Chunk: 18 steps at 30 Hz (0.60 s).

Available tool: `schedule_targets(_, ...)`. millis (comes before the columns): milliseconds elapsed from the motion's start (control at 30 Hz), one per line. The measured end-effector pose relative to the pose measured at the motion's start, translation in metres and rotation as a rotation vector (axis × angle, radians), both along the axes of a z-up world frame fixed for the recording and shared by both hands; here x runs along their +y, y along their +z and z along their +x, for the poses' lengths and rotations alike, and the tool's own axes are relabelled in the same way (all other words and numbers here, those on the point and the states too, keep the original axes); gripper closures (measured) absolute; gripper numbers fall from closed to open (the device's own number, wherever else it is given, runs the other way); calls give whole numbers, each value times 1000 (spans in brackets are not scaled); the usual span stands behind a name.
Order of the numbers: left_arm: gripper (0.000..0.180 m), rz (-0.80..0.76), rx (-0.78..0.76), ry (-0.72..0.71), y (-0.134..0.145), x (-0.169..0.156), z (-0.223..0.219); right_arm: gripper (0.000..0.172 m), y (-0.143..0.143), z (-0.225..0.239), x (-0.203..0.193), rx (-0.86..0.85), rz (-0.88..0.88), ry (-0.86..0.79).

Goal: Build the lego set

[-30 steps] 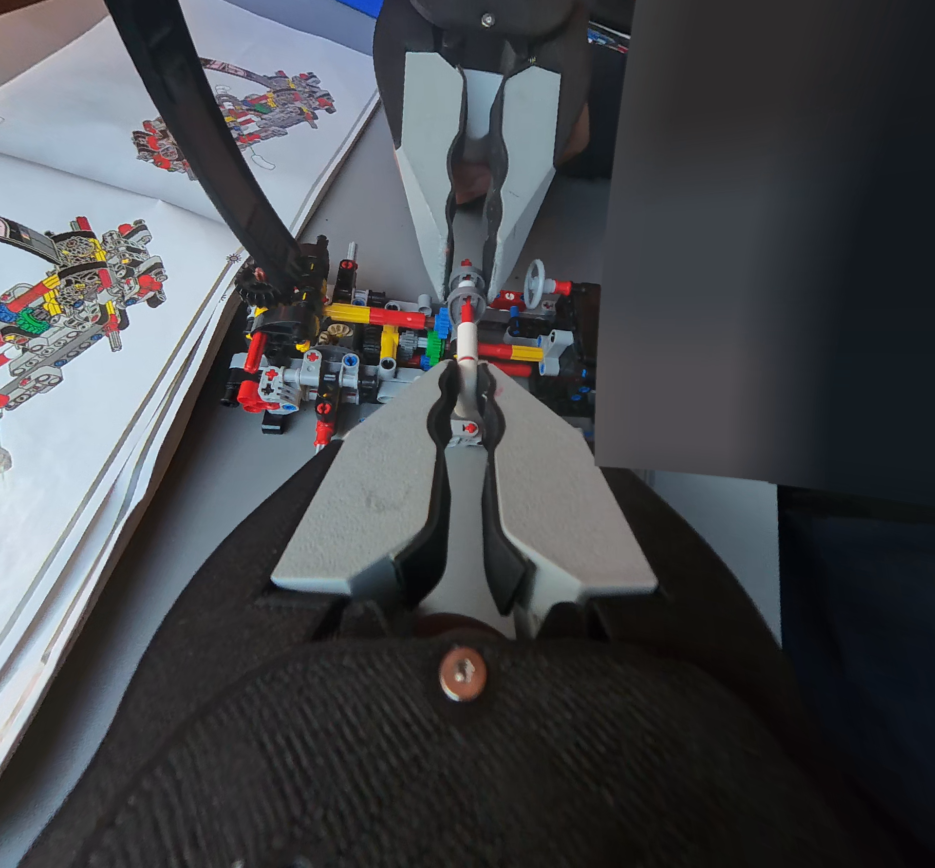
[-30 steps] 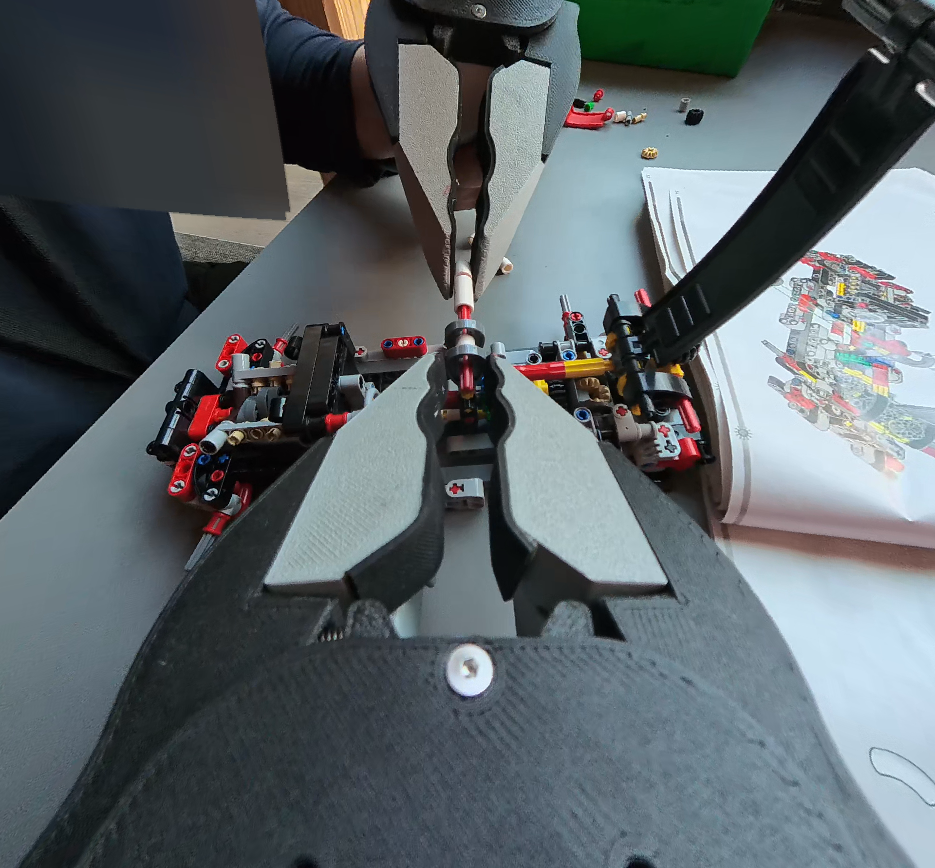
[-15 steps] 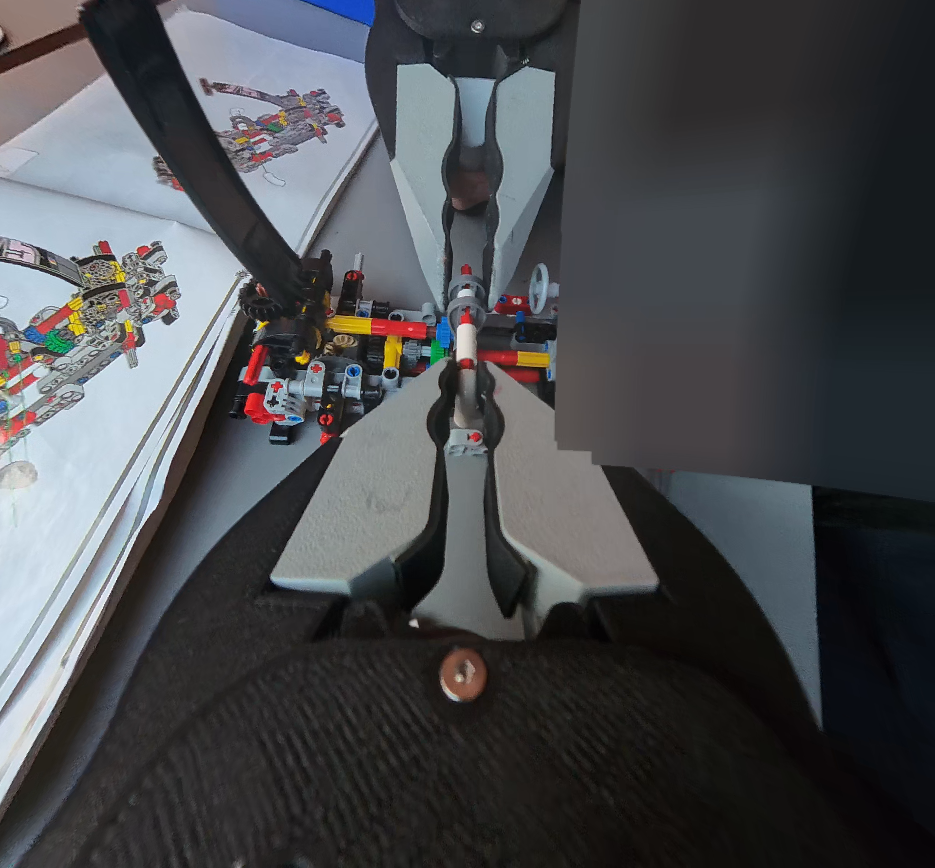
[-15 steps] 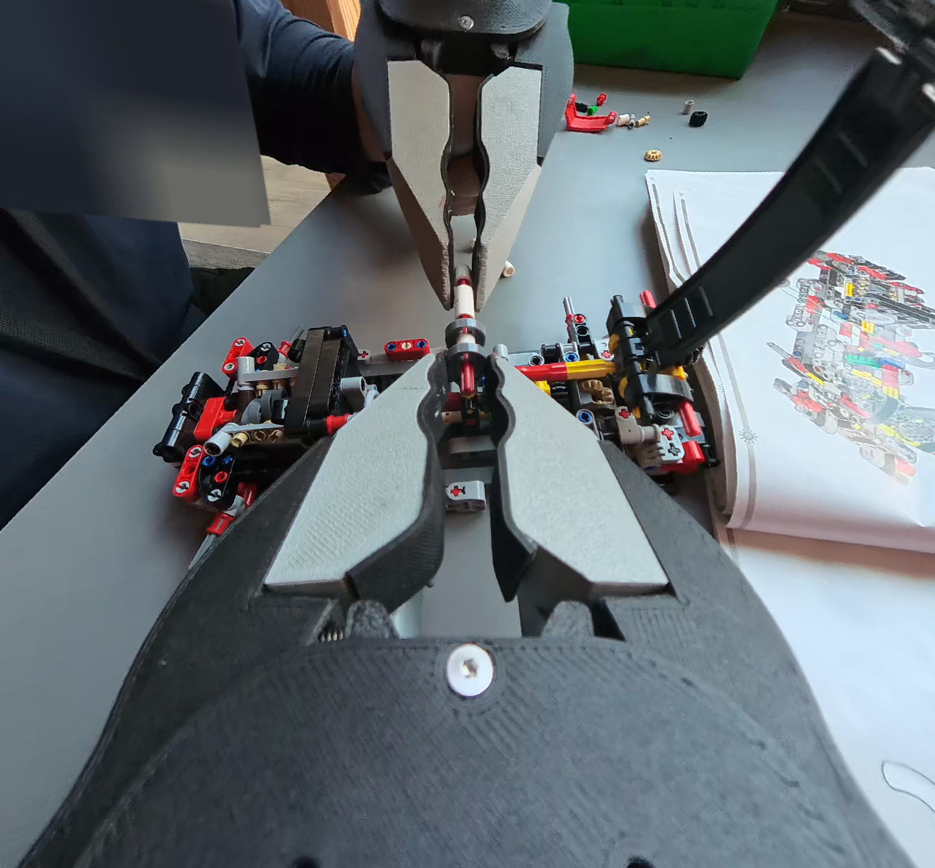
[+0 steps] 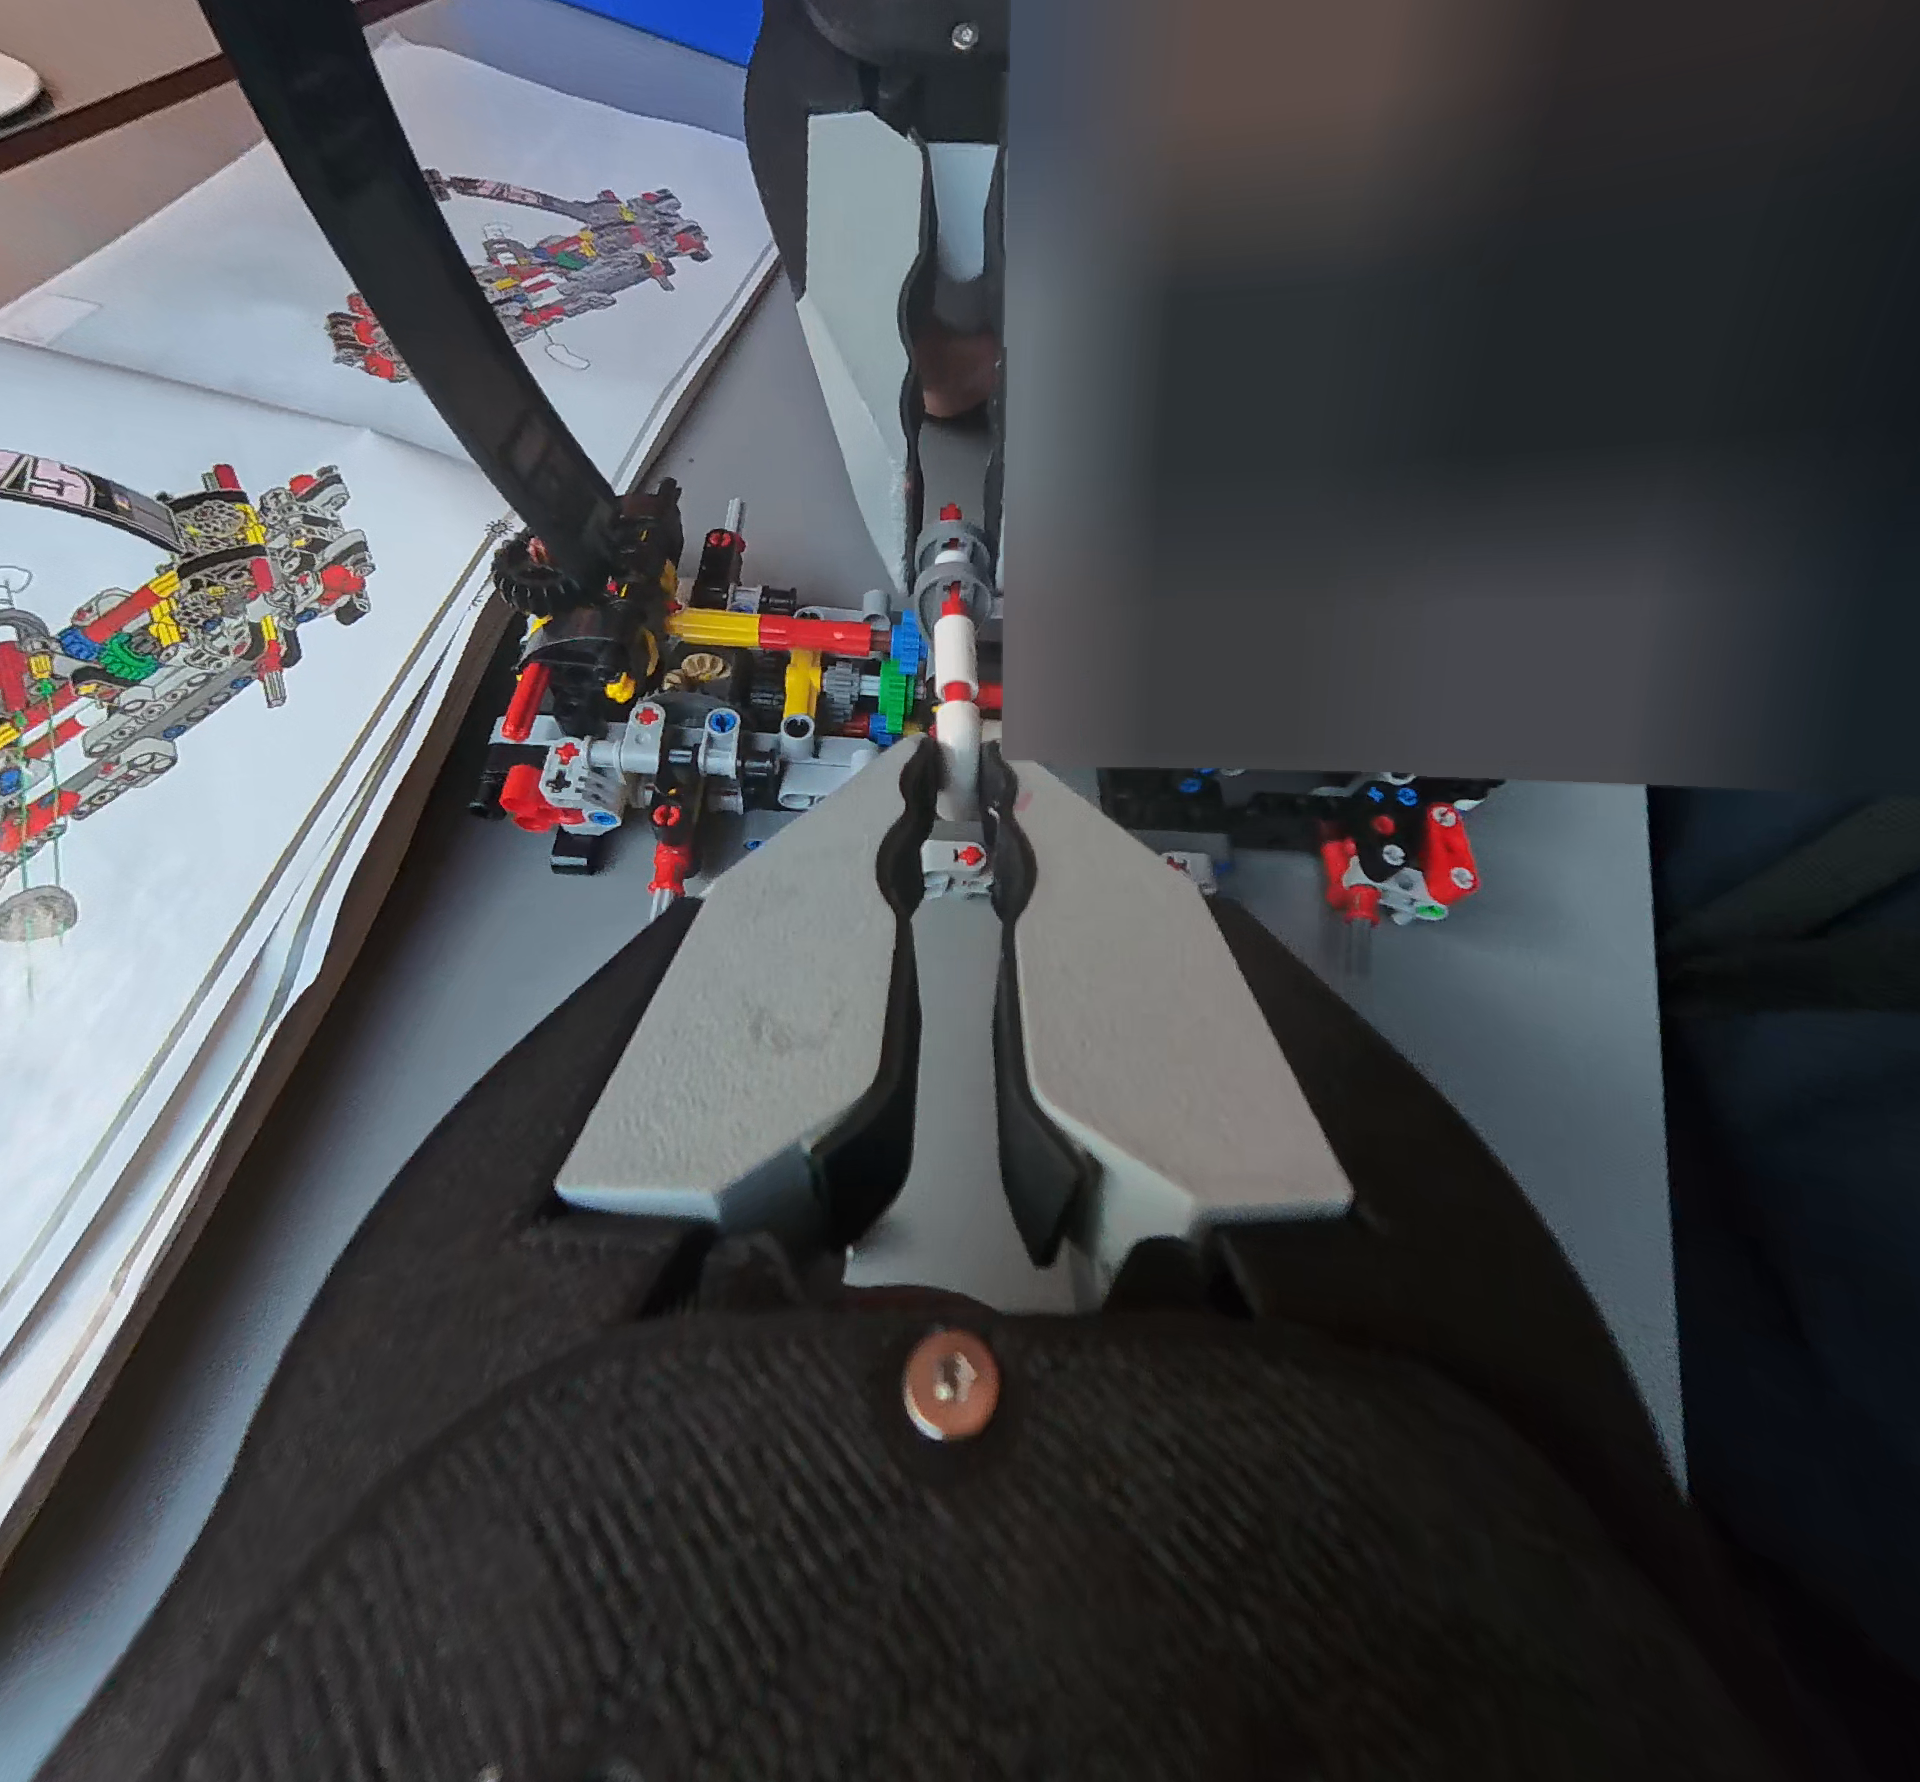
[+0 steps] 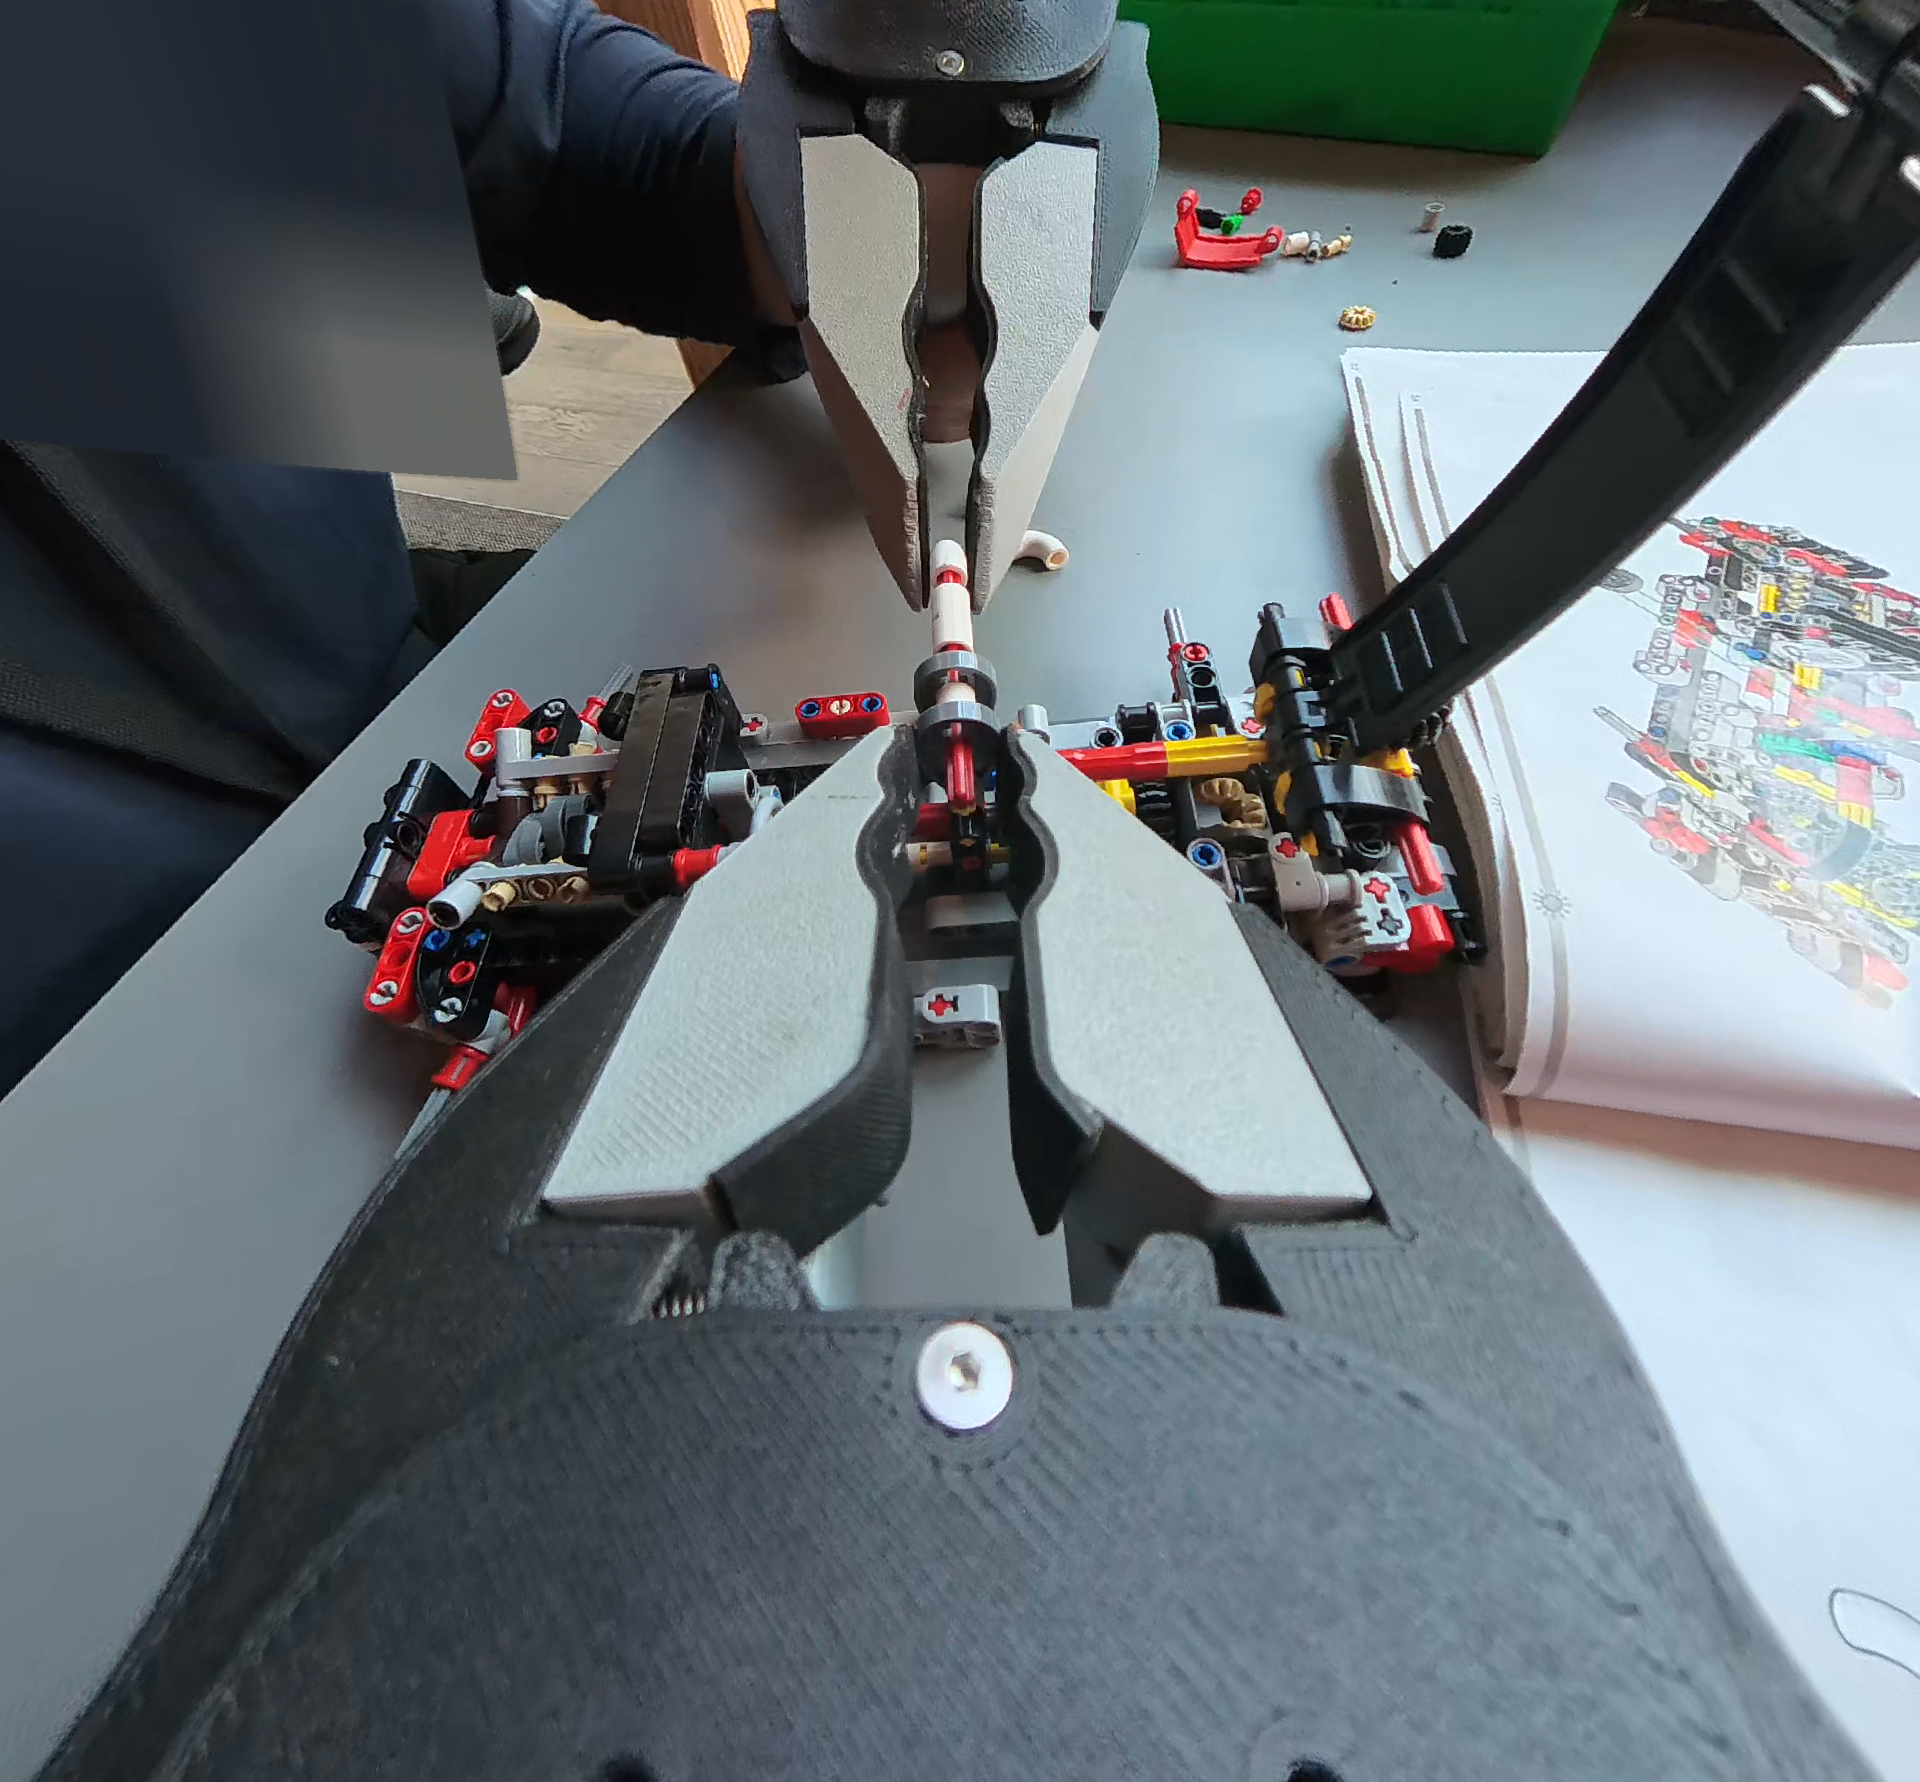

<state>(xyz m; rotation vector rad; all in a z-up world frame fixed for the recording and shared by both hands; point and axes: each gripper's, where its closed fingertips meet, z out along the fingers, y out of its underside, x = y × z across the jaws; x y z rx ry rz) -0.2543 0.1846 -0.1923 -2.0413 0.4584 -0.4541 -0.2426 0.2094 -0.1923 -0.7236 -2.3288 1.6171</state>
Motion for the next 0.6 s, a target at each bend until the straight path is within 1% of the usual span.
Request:
schedule_targets(133, 177, -65, 65, -26, -3, 2, -1, 159, 0, 0, 1, -8, -2, -7)
schedule_targets(233, 177, -125, 79, -62, -8, 2, 0, 158, -1, -1, 1, 2, 7, -15)
schedule_targets(300, 178, -128, 107, -66, -8, 4, 0, 159, -1, -1, 1, -1, 6, -18)
schedule_targets(467, 178, -158, 116, -89, -7, 4, 0, 158, -1, 0, 2, -12, -1, -14)
schedule_targets(600, 178, -215, 155, -112, -6, 7, 0, 158, -1, 0, 3, -21, -3, -15)
